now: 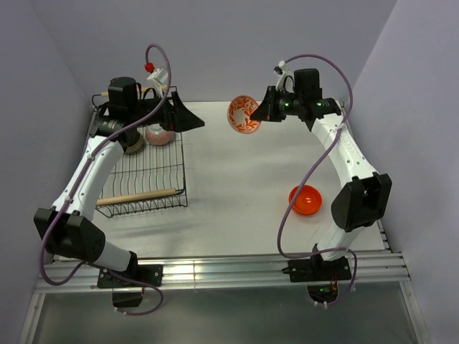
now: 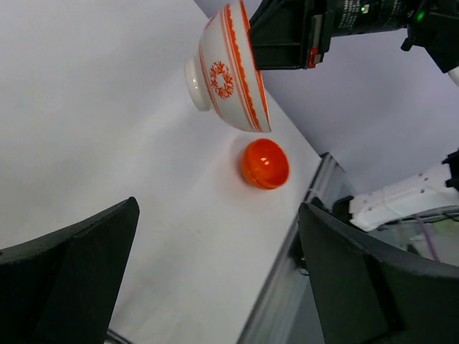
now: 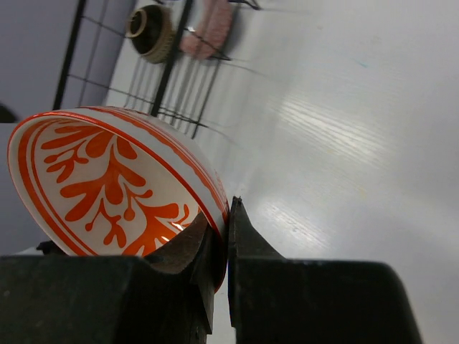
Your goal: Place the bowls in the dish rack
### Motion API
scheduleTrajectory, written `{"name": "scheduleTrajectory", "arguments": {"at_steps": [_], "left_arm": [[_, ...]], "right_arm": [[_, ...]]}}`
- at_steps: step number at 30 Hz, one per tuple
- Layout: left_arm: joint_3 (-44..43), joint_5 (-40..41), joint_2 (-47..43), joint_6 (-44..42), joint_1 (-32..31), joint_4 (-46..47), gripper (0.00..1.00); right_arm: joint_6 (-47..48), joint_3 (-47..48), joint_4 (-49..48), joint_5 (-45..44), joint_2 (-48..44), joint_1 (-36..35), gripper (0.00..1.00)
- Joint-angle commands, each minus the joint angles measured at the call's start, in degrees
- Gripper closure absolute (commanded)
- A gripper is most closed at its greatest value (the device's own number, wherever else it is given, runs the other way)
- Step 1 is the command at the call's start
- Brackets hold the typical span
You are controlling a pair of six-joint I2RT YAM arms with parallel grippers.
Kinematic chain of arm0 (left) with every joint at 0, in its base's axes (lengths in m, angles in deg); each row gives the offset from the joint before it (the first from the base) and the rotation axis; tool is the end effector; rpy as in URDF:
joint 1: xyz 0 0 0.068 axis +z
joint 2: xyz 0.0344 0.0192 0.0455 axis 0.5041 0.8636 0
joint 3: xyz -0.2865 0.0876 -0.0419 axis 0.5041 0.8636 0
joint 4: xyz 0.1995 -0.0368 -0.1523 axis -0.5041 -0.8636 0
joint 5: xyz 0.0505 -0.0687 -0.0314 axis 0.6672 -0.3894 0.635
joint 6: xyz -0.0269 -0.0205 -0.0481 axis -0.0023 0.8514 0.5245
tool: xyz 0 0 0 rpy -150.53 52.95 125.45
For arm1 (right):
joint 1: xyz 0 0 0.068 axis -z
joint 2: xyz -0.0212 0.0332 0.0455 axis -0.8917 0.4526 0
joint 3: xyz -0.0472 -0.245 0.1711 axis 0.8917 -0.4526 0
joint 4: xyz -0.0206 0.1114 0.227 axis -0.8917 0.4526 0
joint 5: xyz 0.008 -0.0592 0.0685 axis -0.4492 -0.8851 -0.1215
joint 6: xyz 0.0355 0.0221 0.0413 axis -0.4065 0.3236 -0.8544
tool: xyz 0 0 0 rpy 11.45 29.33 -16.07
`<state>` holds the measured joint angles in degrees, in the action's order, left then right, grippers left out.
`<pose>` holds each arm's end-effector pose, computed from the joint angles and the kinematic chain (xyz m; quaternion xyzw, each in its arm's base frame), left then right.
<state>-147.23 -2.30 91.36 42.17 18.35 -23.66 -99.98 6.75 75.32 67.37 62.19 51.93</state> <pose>0.3012 -0.0966 0.4465 0.1876 0.7530 -0.4756 0.4142 0.3750 0.1000 0.4000 -0.1138 0.8424 0.3751 0.3697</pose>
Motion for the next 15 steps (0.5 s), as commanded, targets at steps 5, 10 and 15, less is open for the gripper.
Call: {"name": "scheduleTrajectory", "arguments": {"at_steps": [5,10,15], "left_arm": [[4.40,-3.11,-0.73,17.96,-4.42,12.00,0.00],[4.33,1.10,-0.48,15.97,-8.11,10.12,0.00],[3.36,7.61,1.72,16.75,-9.08,7.90,0.00]], "right_arm": [[0.08,4.32,1.70,4.01,-0.22,-4.04,1.00],[2.62,3.44,2.66,3.92,-1.45,-6.59,1.00],[3.42,2.83,2.93,3.83,-2.06,-8.79,1.00]]}}
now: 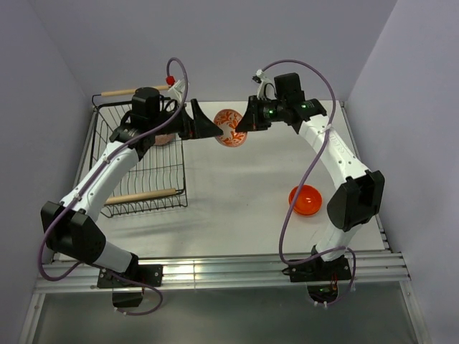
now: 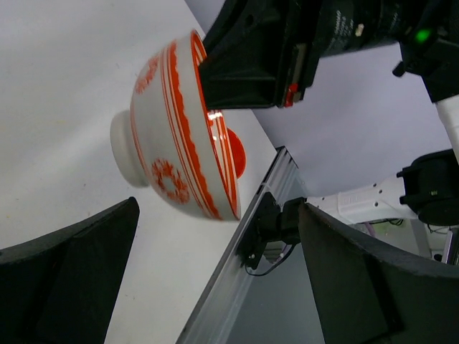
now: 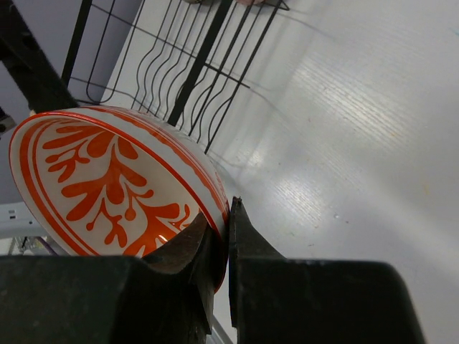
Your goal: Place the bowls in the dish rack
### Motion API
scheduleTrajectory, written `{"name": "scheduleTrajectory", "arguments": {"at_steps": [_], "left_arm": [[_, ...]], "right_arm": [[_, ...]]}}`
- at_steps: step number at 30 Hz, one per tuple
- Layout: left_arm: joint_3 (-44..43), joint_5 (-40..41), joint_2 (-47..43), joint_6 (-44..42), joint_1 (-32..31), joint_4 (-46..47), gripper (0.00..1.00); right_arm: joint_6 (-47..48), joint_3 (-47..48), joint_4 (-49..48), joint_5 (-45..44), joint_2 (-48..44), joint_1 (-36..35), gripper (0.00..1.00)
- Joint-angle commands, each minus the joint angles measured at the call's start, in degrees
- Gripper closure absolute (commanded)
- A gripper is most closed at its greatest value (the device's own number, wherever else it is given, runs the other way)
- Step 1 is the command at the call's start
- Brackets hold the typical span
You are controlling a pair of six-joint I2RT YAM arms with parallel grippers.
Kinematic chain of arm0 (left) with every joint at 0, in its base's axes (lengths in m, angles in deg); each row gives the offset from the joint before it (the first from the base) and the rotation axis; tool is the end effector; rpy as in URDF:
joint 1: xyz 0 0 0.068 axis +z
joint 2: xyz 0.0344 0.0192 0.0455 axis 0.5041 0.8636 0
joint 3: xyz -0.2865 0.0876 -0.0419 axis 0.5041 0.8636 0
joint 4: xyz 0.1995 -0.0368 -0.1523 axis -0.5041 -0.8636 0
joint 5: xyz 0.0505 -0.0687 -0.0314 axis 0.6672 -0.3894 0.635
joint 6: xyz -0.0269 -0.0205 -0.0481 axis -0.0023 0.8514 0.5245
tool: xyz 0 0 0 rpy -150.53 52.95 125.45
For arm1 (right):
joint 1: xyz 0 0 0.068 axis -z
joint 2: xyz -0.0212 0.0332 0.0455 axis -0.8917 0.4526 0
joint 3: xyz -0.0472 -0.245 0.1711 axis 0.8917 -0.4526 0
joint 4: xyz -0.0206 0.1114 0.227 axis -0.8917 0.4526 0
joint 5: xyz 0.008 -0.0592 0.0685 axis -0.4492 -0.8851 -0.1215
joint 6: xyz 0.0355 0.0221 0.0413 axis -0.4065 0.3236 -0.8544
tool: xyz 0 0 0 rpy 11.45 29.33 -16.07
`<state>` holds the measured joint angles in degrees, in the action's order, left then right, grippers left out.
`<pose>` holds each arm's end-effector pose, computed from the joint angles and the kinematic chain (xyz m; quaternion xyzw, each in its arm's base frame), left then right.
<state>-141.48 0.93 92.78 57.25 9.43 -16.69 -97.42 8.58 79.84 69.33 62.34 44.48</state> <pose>0.2982 -0.1464 0.4167 0.1301 0.7701 -0.5358 0.3208 0.3540 0.1473 0.4030 -0.1875 0.8352 0.4015 0.3259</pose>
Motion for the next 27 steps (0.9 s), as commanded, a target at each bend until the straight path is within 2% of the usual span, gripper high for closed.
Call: {"name": "scheduleTrajectory", "arguments": {"at_steps": [1,27], "left_arm": [[-2.57,4.47,0.57,2.54,-0.25,0.92,0.01],[2.35,-0.10,1.71,9.32,-0.60,5.75,0.01]], "right_arm": [[0.95,0.99,-1.42,1.95,-2.30,-1.51,1.00],[0.95,1.61,-2.30,2.74,-2.48,-4.15,1.00]]}}
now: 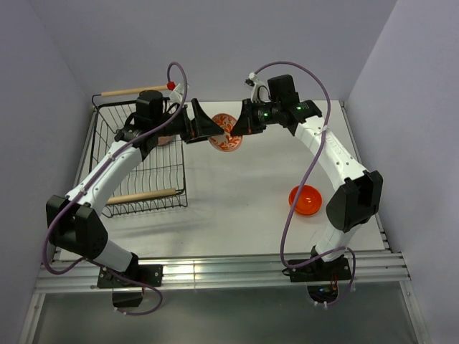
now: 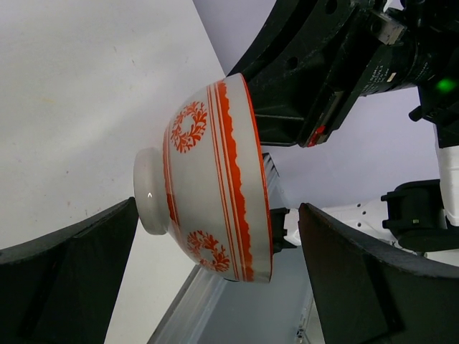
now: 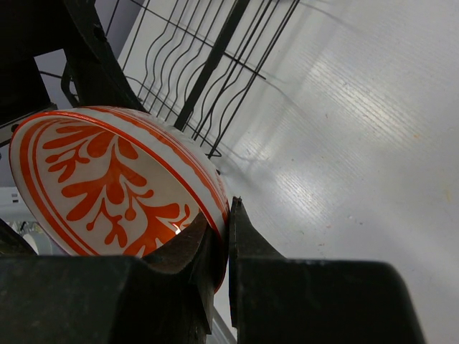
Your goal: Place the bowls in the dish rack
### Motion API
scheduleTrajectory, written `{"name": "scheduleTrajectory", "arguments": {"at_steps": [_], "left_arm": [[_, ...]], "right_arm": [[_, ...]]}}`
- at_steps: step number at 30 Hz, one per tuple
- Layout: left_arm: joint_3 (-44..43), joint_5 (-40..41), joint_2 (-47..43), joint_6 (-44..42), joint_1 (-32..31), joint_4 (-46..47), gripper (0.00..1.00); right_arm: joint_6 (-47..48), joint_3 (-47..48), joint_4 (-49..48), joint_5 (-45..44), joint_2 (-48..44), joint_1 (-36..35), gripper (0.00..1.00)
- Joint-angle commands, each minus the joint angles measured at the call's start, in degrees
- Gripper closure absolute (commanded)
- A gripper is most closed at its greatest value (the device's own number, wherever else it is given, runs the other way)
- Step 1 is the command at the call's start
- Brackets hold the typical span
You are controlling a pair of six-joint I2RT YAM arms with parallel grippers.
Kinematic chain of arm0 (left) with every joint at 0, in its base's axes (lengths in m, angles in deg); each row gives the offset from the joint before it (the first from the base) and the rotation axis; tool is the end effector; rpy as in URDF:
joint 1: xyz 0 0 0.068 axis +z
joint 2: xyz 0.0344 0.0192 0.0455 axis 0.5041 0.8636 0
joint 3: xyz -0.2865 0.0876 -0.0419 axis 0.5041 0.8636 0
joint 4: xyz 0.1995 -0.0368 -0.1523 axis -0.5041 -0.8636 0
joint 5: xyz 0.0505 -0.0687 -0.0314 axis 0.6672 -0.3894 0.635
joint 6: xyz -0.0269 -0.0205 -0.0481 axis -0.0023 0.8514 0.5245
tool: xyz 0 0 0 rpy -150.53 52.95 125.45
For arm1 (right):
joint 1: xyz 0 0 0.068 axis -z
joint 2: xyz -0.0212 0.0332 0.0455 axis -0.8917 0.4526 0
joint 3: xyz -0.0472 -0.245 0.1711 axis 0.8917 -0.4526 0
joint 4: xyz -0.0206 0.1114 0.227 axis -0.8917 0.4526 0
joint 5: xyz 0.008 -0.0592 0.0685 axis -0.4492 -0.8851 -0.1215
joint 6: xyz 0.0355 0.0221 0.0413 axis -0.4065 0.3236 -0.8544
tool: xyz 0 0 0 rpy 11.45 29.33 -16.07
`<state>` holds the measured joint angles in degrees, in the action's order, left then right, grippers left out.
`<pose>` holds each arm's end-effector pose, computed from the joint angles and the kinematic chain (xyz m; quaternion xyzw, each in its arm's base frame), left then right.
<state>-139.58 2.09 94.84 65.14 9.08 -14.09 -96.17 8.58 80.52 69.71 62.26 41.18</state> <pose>0.3093 -0.1522 0.3983 0.0683 0.7846 -0.5498 0.2785 0.3436 0.1672 0.4026 -0.2204 0.8283 0.4092 0.3129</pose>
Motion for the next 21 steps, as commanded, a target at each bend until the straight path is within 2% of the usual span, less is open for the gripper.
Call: {"name": "scheduleTrajectory", "arguments": {"at_steps": [1,21], "left_arm": [[1.23,-1.26,-0.52,2.30,-0.26,3.68,0.01],[3.44,-4.25,-0.26,6.00,-1.40,7.37,0.05]], "right_arm": [[-0.38,1.35,-2.98,2.46,-2.48,-0.94,1.00],[-1.09,2.31,-2.98,3.16,-1.52,-2.52,1.00]]}}
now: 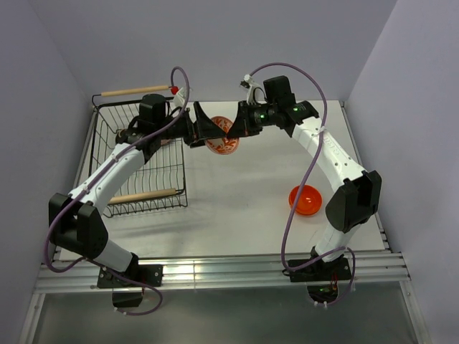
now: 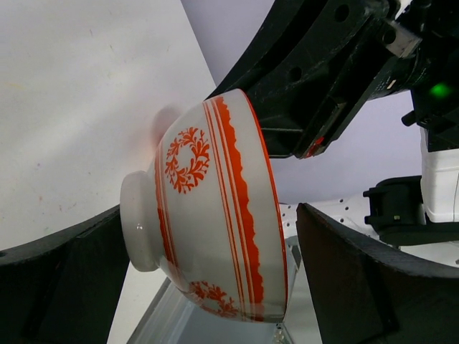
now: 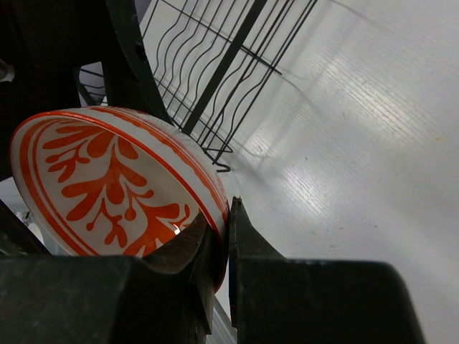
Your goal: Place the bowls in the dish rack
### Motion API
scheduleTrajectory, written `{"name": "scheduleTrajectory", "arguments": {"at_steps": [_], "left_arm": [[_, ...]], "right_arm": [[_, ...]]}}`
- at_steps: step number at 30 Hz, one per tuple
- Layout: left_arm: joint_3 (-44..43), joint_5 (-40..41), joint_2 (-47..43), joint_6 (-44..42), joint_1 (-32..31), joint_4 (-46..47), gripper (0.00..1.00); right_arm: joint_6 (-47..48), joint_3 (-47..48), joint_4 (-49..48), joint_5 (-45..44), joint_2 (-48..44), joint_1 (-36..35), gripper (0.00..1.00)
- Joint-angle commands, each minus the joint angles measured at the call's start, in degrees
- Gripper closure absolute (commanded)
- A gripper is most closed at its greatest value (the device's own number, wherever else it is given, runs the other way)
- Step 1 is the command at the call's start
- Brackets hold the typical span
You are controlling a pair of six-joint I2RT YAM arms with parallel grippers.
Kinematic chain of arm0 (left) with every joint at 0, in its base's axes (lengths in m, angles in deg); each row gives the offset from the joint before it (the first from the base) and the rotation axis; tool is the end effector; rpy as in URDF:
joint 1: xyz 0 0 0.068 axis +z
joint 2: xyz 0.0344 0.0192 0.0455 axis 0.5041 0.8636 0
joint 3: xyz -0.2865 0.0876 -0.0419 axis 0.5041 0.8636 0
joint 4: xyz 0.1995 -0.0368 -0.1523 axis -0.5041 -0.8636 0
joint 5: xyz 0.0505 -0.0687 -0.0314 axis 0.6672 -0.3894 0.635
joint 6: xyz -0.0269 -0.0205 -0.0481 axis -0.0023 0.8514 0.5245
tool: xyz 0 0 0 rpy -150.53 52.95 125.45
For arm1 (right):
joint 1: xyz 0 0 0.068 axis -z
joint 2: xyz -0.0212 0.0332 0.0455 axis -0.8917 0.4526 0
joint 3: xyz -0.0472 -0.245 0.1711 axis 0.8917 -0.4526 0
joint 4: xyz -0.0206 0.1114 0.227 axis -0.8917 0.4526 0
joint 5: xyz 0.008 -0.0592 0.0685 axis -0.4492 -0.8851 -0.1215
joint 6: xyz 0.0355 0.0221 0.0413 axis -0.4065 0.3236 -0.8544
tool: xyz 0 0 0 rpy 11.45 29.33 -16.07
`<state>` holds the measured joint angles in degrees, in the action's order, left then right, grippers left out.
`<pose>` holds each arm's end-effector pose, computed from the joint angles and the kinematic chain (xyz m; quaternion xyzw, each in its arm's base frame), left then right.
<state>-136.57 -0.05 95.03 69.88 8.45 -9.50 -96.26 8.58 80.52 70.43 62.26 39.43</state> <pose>0.3089 -0.1573 0.3875 0.0564 0.7776 -0.5742 0.2499 0.3380 0.1778 0.4028 -0.2348 0.8228 0.4189 0.3038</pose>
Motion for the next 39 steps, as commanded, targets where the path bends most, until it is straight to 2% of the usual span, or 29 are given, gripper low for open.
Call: {"name": "scheduleTrajectory", "arguments": {"at_steps": [1,7,20,32,36,37,39], "left_arm": [[0.60,-2.28,-0.45,1.34,-0.76,3.13,0.06],[1.56,-3.86,-1.15,2.75,-0.68,5.42,0.11],[6.49,-7.99,-4.76,11.71,0.29,20.44,0.07],[7.63,-8.52,-4.58,13.65,0.73,22.74,0.19],[7.72,-8.44,-4.76,12.86,0.73,22.38,0.32],[7.81,-8.44,-4.85,12.86,0.73,22.47,0.40],[8.24,-8.26,-5.11,12.51,0.82,22.39,0.48]], "right_arm": [[-1.00,2.48,-2.89,2.44,-1.51,-0.77,1.00],[-0.65,2.14,-2.54,2.44,-1.25,-0.77,1.00],[0.67,0.11,-2.10,2.35,-2.39,-0.77,1.00],[0.41,0.20,-2.01,3.49,-2.13,-0.77,1.00],[0.32,0.90,-1.40,4.37,-1.52,-0.77,1.00],[0.49,1.25,-1.05,4.37,-0.91,-0.77,1.00],[0.93,2.65,0.27,4.72,-0.20,-0.77,0.99]]}}
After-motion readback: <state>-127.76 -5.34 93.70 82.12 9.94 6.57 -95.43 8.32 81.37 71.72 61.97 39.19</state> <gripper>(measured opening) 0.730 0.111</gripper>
